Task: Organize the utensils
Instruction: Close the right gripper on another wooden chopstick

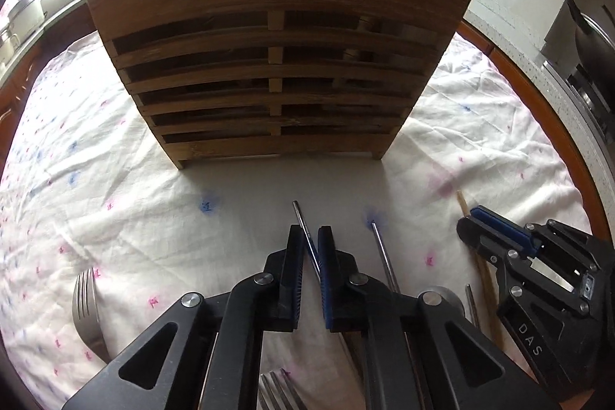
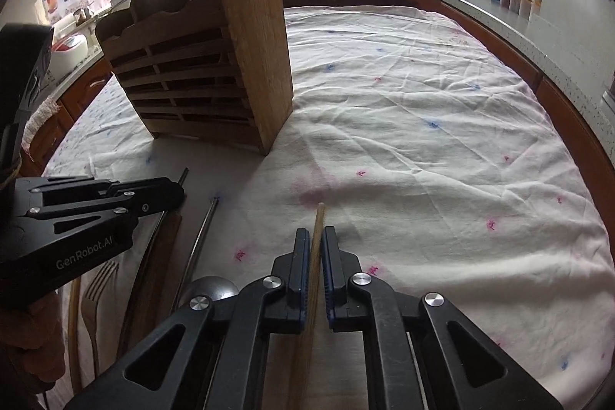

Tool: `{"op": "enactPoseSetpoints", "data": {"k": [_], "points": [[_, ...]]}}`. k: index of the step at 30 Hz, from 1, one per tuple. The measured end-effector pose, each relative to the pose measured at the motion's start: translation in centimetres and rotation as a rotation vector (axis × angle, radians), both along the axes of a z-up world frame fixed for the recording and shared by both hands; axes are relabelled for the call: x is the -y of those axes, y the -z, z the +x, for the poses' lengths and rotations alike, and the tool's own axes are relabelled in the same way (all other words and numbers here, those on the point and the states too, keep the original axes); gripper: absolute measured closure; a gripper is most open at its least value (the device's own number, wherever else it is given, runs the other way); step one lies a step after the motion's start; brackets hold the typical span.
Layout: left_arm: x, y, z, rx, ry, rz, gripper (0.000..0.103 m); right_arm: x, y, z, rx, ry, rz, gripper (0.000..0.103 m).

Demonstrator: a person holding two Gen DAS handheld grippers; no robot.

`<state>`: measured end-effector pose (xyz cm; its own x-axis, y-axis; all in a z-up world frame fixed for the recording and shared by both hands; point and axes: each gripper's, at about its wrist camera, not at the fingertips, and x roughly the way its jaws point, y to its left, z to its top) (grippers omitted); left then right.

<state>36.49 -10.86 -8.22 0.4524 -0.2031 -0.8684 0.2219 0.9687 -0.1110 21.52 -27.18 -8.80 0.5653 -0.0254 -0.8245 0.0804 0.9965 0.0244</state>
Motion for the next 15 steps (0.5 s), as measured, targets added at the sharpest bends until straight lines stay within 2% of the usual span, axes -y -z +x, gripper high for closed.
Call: {"op": "enactPoseSetpoints", "data": {"k": [4, 8, 15], "points": [[-0.7, -0.3, -0.2, -0.012, -0.009, -0.048, 0.099, 1.0, -0.8, -0.4, 0.013, 0.024, 0.098, 0.098], [-2.1, -1.6, -1.1, 0.018, -0.028, -0.086, 0.099, 1.5, -2.6, -1.6, 0.06, 0.032, 0.154, 0.098], [-4.1, -5.8, -4.3, 0.104, -0.042, -0.165, 0.1, 1.4, -6.3, -3.2, 0.147, 0.023, 0.187, 0.098]]}}
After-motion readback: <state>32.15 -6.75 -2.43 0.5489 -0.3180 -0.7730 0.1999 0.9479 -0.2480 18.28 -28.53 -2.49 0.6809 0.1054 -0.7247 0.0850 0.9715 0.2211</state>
